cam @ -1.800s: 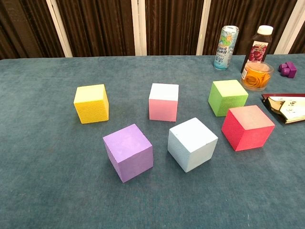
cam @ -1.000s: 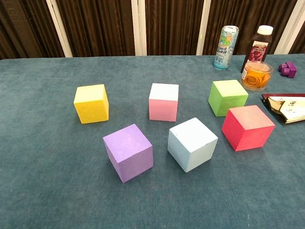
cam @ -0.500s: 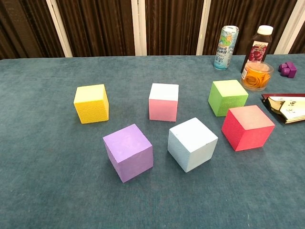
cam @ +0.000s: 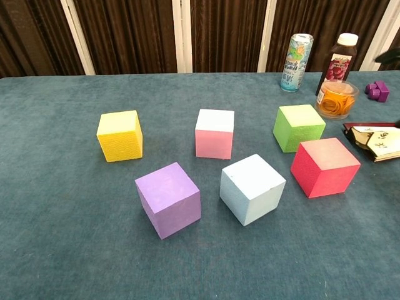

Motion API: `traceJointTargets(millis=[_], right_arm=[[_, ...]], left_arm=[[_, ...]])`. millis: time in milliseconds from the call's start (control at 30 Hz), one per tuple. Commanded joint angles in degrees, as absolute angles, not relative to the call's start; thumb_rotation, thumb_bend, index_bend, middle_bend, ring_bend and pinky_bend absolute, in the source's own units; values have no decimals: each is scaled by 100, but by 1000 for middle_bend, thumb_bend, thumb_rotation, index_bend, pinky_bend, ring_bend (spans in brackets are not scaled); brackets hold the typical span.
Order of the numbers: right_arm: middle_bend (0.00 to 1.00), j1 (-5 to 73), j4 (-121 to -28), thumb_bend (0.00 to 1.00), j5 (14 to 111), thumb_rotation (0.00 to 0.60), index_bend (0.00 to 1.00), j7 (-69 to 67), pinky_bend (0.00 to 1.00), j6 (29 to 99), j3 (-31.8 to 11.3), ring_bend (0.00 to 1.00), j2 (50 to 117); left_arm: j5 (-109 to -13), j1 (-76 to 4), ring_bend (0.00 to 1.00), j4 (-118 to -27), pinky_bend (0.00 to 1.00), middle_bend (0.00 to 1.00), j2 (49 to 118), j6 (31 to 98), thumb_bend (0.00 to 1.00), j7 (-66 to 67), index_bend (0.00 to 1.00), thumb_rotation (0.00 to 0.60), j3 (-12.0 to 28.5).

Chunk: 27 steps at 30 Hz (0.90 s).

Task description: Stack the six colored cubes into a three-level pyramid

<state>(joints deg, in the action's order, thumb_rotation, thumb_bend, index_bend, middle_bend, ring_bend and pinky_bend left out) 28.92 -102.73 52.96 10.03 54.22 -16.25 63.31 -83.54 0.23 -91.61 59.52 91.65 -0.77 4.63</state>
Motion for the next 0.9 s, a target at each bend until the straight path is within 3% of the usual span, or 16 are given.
traceJointTargets(millis=[33,200,367,900], right_arm=[[19,3469,-10210,131,4618,600,29,1593,0,5190,-1760,0,6640],[20,3967,-9915,131,4024,600,31,2049,0,5241,-1770,0,7083],[80,4314,-9472,130,3663,600,64,2301,0,5251,-1727,0,7513],[135,4639,-8441,131,3762,600,193,2204,0,5040,-1498,1,8187]], left_arm=[[-8317,22,0,-9164,0,0,5948,9146,382,-82,29,600,476],[-8298,27,0,-9149,0,0,5932,9167,382,-150,29,600,505],[-8253,28,0,-9127,0,0,5908,9155,382,-250,29,600,533],[-8138,-7,0,-9173,0,0,5921,9047,382,-233,29,600,566]])
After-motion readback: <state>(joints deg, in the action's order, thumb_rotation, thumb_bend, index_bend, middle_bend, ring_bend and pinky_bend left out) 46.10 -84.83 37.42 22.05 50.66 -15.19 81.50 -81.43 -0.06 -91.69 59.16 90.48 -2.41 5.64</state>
